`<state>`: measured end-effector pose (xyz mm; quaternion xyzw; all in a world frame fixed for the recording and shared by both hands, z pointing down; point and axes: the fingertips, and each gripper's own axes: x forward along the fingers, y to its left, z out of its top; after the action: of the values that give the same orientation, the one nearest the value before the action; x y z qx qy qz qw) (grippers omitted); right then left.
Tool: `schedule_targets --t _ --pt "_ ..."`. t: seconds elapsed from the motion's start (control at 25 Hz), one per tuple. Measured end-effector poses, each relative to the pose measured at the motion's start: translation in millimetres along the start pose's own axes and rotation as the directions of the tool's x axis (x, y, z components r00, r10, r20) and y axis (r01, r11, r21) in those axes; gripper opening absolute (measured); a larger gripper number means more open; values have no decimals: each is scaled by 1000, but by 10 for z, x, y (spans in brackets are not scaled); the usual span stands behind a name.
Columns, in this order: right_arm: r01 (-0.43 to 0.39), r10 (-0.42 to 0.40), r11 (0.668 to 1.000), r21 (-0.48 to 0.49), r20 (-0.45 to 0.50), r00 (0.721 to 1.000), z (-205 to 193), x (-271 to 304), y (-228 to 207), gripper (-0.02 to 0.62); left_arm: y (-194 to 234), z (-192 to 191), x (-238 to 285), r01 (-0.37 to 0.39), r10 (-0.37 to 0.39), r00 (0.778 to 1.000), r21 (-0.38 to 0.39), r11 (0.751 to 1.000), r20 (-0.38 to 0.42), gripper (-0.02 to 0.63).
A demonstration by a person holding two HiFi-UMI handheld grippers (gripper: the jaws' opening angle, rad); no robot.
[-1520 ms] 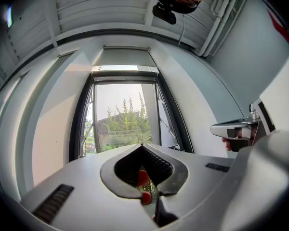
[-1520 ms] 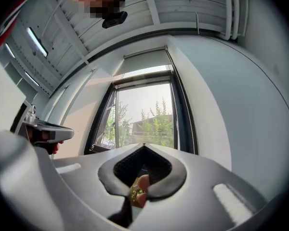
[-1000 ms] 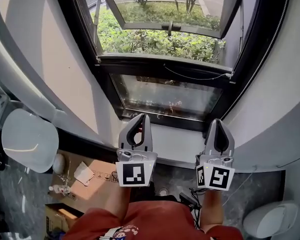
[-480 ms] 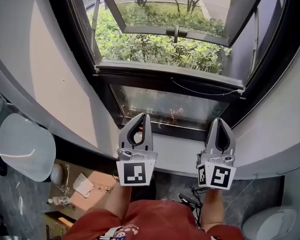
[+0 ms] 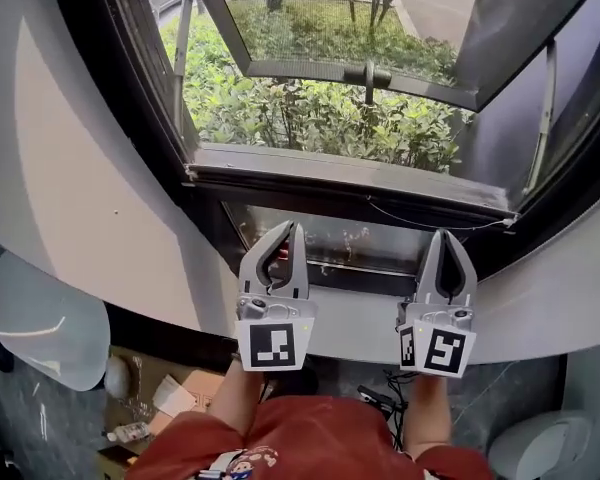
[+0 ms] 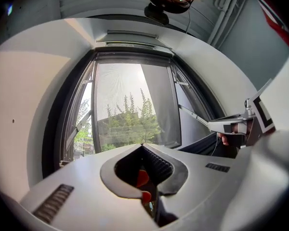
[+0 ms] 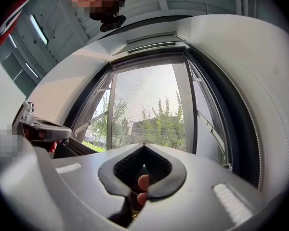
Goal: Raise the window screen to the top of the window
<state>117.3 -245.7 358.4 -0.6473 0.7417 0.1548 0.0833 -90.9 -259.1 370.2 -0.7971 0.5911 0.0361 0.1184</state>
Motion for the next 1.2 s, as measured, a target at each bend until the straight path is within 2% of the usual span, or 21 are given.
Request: schedule_targets --t 0.28,0.48,0.68,0.8,1.0,1.04,1.12,1.2 --pt "37 -37 999 -37 -7 999 -25 317 95 11 226 -49 358 52 -51 998 -45 998 25 6" --pt "50 -51 998 -48 -19 999 -84 376 12 11 158 -107 523 83 -82 996 -47 995 20 6" --pt "33 -34 998 -54 -13 999 -90 400 -60 11 81 -76 599 83 -82 996 -32 996 32 6" --pt "20 -21 998 -52 -17 1000 -125 378 -129 11 1 -111 635 95 -95 995 4 995 12 6" --pt "-64 63 996 -64 -23 998 -169 328 -138 21 -112 -238 677 125 -121 991 78 989 -53 6" --pt "-83 80 994 -76 -34 996 -190 324 -131 51 -129 -262 672 129 -123 990 96 987 -64 6" --pt "-119 113 986 -114 -57 992 -229 322 -119 52 -168 -305 662 147 -136 987 137 980 -90 8" --pt "-167 157 972 -168 -71 985 -234 332 -84 67 -226 -354 662 183 -161 979 204 962 -122 10"
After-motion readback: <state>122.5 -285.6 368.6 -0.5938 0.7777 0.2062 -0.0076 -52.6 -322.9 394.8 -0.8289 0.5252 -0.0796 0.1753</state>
